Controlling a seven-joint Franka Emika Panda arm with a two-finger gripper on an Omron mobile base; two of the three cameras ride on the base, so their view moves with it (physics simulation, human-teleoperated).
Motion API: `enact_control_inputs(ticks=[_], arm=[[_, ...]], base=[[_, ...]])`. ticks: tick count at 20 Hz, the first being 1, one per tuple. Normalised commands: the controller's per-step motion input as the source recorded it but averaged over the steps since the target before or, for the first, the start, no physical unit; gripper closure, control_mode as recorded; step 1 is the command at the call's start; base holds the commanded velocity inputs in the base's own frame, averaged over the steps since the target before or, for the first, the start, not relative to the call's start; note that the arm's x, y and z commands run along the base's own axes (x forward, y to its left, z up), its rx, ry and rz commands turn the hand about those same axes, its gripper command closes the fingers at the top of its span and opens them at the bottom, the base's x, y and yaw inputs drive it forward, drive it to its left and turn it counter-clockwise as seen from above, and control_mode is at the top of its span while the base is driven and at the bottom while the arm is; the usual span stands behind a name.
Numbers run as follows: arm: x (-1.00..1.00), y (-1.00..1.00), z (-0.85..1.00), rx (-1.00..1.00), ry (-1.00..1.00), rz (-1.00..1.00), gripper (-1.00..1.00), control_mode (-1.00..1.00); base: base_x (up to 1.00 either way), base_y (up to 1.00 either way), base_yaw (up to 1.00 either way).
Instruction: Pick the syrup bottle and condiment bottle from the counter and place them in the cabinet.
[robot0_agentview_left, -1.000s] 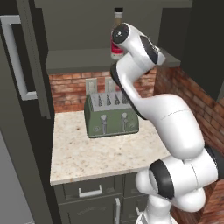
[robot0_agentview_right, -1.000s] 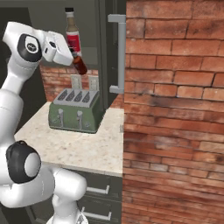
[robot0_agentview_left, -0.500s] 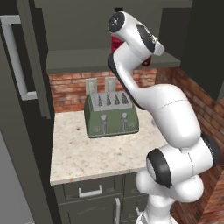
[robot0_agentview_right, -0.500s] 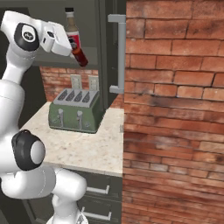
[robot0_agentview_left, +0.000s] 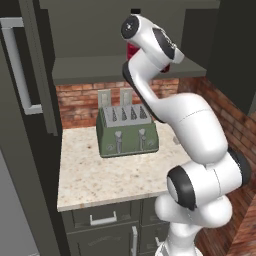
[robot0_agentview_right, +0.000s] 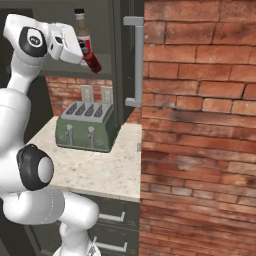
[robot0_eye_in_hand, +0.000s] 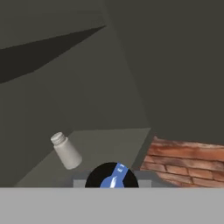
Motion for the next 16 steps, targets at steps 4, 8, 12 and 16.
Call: enact_control_inputs(ticks=[4, 8, 12, 16], arm=[[0.04, -0.11, 0.00, 0.00, -0.12, 0.04, 1.00, -1.00], [0.14, -0.07, 0.00, 0.00, -0.01, 0.01, 1.00, -1.00], [0.40, -0.06, 0.00, 0.00, 0.02, 0.00, 1.00, -1.00], [0.47, -0.04, 0.00, 0.00, 0.06, 0.00, 1.00, -1.00]], base=[[0.00, 0.00, 0.00], [0.00, 0.00, 0.00], [0.00, 0.00, 0.00], [0.00, 0.00, 0.00]])
